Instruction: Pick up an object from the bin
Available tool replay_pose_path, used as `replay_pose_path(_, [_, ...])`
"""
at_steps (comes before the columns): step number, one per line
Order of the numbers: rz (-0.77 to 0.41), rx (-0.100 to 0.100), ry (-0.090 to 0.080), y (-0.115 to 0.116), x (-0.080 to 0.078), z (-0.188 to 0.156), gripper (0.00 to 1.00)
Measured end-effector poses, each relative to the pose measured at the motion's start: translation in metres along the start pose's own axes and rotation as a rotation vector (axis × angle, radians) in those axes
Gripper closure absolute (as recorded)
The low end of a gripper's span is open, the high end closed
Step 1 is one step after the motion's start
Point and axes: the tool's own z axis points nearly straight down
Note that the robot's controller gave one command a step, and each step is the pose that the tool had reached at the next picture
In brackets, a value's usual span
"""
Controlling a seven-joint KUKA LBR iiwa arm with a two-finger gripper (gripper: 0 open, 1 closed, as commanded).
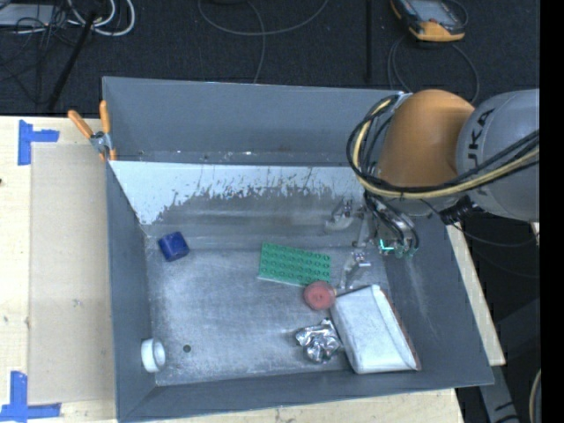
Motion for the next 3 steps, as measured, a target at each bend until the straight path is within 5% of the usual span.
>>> replay_pose_path(1, [0.333, -0.001, -0.022, 0.043, -0.012, 0.068, 0.00])
replay_pose_path(3, [0.428, -0.001, -0.009, 0.061, 0.006, 0.028, 0.00])
